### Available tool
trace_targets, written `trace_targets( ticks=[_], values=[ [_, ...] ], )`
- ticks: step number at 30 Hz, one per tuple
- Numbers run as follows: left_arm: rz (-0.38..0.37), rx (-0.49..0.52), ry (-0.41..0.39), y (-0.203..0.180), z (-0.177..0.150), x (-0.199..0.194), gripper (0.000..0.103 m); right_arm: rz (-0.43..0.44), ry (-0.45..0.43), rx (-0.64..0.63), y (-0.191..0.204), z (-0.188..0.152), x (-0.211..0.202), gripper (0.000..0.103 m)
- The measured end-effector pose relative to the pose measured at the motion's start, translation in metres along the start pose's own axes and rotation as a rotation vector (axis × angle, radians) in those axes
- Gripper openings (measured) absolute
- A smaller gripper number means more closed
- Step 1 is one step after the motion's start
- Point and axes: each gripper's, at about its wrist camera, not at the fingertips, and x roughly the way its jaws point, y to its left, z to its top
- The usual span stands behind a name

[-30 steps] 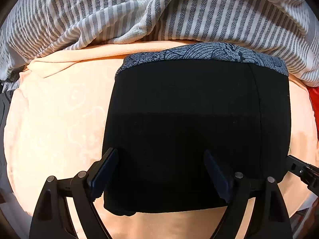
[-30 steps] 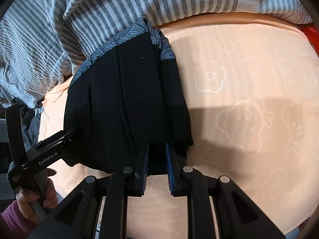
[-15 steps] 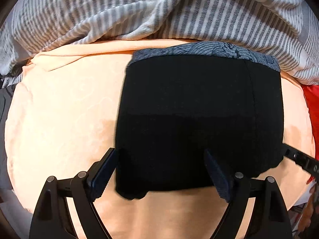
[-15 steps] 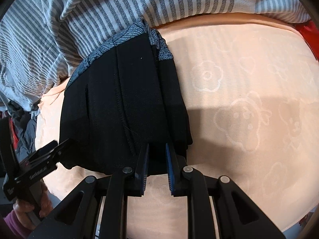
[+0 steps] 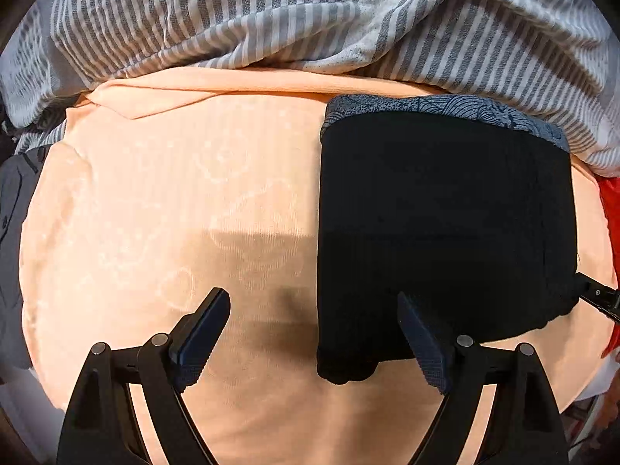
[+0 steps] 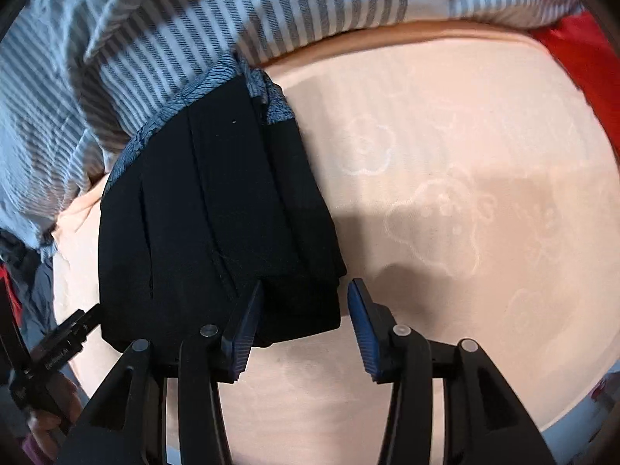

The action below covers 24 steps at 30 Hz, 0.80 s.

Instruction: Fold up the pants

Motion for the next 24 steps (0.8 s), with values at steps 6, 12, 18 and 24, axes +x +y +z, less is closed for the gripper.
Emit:
trace_targets(
  ticks=[6, 12, 18, 24],
  values=[
    [-0.012, 0.035, -0.008, 0.001, 0.002, -0.011, 0.088, -0.054, 0.002, -0.002, 0.01, -0.003, -0.003, 0.049],
    [-0.015, 0.041, -0.006, -0.002, 0.004, -0.013, 0.088, -0.074, -0.002, 0.005, 0.013, -0.006, -0.002, 0.049],
    [-0.004, 0.026, -0.003, -0.012, 0.002, -0.02, 0.088, -0.044, 0.014, 0.011, 0.009, -0.003, -0.001, 0.05],
    [0.012, -0.004, -0.007, -0.028, 0.013, -0.021, 0.088, -0.02, 0.028, -0.013, 0.004, 0.007, -0.012, 0.05]
  ],
)
